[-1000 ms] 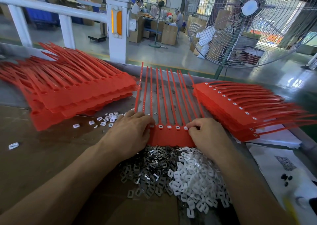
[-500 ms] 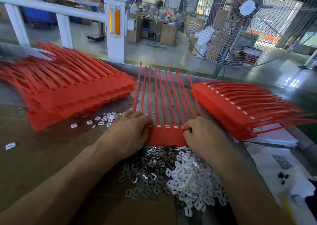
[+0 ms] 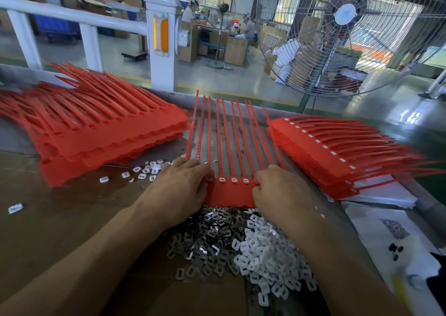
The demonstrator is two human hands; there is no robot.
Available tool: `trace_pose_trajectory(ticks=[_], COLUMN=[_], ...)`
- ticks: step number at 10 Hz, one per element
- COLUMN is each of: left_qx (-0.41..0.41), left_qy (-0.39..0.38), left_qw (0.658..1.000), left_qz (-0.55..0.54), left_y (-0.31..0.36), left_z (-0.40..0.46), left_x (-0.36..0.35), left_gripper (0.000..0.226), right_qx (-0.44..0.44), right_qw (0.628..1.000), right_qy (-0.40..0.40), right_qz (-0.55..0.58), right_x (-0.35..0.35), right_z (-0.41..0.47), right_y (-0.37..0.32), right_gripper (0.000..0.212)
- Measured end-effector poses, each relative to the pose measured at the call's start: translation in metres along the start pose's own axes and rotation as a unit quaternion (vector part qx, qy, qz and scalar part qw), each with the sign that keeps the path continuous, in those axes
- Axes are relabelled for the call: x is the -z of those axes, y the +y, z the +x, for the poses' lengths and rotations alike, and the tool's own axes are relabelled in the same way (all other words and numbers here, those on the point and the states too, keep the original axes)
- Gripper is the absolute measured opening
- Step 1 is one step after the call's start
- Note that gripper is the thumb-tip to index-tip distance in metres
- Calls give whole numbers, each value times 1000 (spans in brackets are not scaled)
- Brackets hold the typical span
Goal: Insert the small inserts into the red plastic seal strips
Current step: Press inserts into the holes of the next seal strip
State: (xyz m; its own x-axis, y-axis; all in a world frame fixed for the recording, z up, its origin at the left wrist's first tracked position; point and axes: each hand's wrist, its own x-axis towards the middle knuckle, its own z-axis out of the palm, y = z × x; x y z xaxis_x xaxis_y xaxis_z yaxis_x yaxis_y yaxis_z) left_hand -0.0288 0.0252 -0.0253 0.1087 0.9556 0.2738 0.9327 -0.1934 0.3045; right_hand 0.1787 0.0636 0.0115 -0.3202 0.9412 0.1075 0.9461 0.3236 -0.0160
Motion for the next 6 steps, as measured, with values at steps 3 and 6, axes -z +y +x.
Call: trace_pose_trajectory(ticks=[3, 6], left_qx=[0, -1], left_qy=[1, -1], left_qw=[1000, 1000], left_qz=[-6, -6], left_y=[-1, -1], left_z=[1, 0], left_x=[1, 0], left_gripper=[32, 33], right_qx=[-44, -11], right_qw=[989, 989], right_qy=[6, 17], right_qz=[141, 144], right_x=[1, -4], right_z=[-3, -5], right_y=[14, 18], right_gripper=[26, 32])
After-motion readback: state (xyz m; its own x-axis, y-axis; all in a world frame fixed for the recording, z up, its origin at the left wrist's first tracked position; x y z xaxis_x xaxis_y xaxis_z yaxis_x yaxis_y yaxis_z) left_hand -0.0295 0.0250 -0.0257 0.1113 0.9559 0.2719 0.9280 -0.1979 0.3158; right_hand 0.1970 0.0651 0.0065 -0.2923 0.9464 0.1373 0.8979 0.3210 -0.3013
